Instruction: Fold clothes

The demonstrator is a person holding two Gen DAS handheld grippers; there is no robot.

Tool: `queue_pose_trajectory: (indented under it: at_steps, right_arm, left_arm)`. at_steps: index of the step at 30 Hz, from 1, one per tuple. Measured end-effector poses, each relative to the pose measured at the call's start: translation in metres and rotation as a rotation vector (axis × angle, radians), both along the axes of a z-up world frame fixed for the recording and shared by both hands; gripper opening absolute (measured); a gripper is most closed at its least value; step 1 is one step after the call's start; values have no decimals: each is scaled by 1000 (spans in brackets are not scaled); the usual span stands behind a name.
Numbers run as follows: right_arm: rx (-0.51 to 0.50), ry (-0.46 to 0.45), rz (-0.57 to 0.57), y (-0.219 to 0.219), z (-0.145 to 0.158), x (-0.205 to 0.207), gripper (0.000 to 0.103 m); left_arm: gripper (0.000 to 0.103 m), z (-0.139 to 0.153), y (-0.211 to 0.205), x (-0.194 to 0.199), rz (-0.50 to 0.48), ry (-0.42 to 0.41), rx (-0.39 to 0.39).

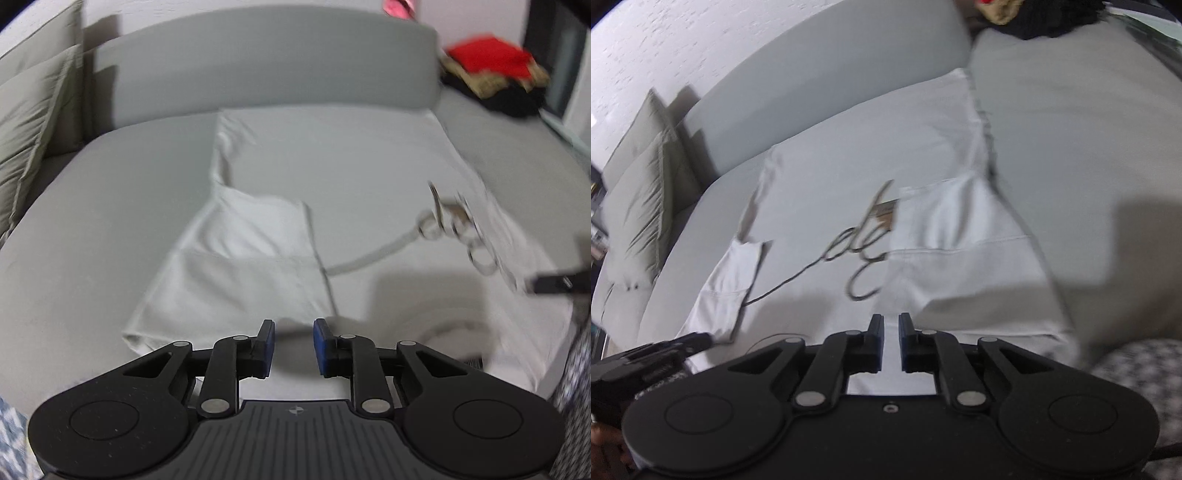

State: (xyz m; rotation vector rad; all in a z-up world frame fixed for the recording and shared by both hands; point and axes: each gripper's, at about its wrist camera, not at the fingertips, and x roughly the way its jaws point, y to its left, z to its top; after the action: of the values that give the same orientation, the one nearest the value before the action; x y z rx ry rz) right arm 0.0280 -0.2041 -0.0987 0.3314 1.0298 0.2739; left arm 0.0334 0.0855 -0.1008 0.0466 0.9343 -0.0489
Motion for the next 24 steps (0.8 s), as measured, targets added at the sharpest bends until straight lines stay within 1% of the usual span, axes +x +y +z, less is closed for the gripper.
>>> queue_pose_trajectory:
  at_steps: [1,3,4,6,7,9,11,13,15,17,18,21,24]
  right_arm:
    - [-11,12,10,6,-3,-2,10]
    - [-43,28,33,16,-12,-15,10]
    - [-69,18,56,21,-13,-24,10]
    - [-125,5,113,27,-9,-41,10]
    - [-132,19,132,27,-8,-47,10]
    - [-99,85,143,22,-10,-58,10]
    - [-80,178,150,17,-19,-64,10]
    - [-37,233,122,10,-26,-70,10]
    - [6,190,86,3,-16,-72,12]
    - [58,122,65,-3,4,-70,12]
    - [83,83,60,-5,17,-68,15]
    - [141,-40,57,-10,59,-62,23]
    - [198,-139,46,-18,100,-53,29]
  left_arm:
    - [21,-3,-6,-5,-12,0,11]
    - [21,-3,-18,-19,-56,-18,68]
    - [17,-3,-21,-25,-81,-14,82]
    - [17,-3,-23,-35,-103,6,92]
    - [17,-1,-20,-37,-102,24,73]
    - [17,1,-13,-41,-96,80,12]
    - [18,-4,-9,-46,-99,171,-62]
    - [18,-6,-9,-54,-93,190,-82]
    - [18,1,-8,-57,-74,145,-61]
    - [18,20,-5,-55,-64,66,-49]
    - [18,32,-2,-54,-57,24,-55]
    - [19,72,11,-48,-26,-106,-106]
    - [19,110,24,-40,-11,-224,-141]
